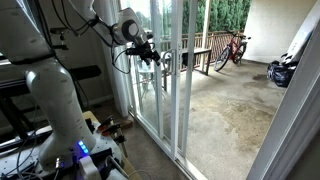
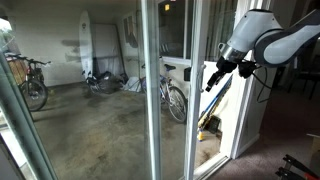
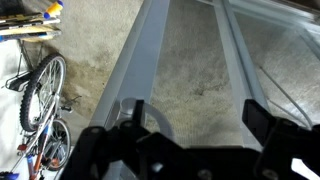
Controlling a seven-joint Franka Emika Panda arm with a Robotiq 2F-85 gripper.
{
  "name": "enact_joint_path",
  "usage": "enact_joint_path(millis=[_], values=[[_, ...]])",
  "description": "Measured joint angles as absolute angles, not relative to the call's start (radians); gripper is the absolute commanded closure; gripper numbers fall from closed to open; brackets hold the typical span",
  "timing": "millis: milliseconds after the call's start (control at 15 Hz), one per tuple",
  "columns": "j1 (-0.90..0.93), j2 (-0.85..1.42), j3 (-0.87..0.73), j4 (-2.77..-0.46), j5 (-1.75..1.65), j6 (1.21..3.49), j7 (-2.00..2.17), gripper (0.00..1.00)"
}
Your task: Push the front glass door fully to the right
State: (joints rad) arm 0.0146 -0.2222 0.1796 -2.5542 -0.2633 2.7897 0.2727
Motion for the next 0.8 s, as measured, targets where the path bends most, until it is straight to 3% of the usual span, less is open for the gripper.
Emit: enact_joint_path(millis=[333, 800], values=[[-0.134, -0.214, 0.247, -2.597, -0.553, 3.013, 0.513, 0.0], [-0.362, -0.234, 0.396, -2.588, -0.857, 3.078, 0.779, 0.0]])
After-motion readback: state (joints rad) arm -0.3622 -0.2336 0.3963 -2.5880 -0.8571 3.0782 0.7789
